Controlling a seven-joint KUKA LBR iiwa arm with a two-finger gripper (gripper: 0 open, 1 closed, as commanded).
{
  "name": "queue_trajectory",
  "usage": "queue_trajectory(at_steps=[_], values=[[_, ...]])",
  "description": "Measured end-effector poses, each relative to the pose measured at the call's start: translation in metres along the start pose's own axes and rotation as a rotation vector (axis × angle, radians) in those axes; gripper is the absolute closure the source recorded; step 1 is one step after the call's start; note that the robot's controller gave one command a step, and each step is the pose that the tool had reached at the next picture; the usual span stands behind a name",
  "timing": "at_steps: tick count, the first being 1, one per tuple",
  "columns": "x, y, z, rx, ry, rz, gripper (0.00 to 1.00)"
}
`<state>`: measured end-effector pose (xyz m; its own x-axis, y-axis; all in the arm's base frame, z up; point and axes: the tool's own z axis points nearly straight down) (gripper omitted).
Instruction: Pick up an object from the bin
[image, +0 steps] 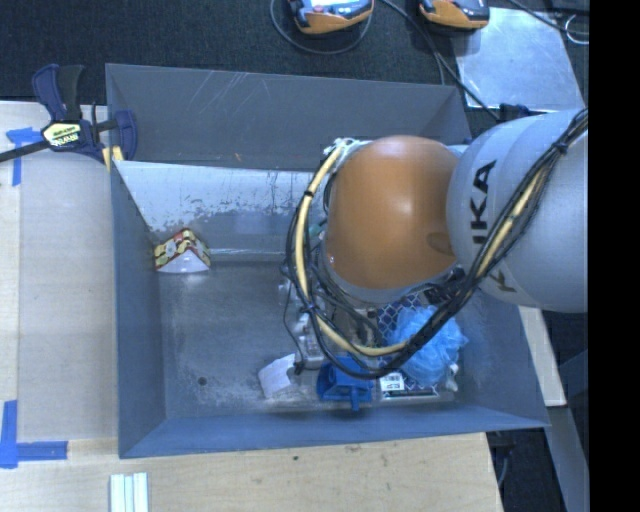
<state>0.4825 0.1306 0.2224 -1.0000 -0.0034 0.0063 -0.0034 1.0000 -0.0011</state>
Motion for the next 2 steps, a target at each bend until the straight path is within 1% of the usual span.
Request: queue_trajectory(at_steps=[1, 2], values=[[-0.002, -0.001, -0.005, -0.002, -0.009, 0.004, 0.0], [-0.012, -0.015, 0.148, -0.004, -0.013, -0.234, 1.0]])
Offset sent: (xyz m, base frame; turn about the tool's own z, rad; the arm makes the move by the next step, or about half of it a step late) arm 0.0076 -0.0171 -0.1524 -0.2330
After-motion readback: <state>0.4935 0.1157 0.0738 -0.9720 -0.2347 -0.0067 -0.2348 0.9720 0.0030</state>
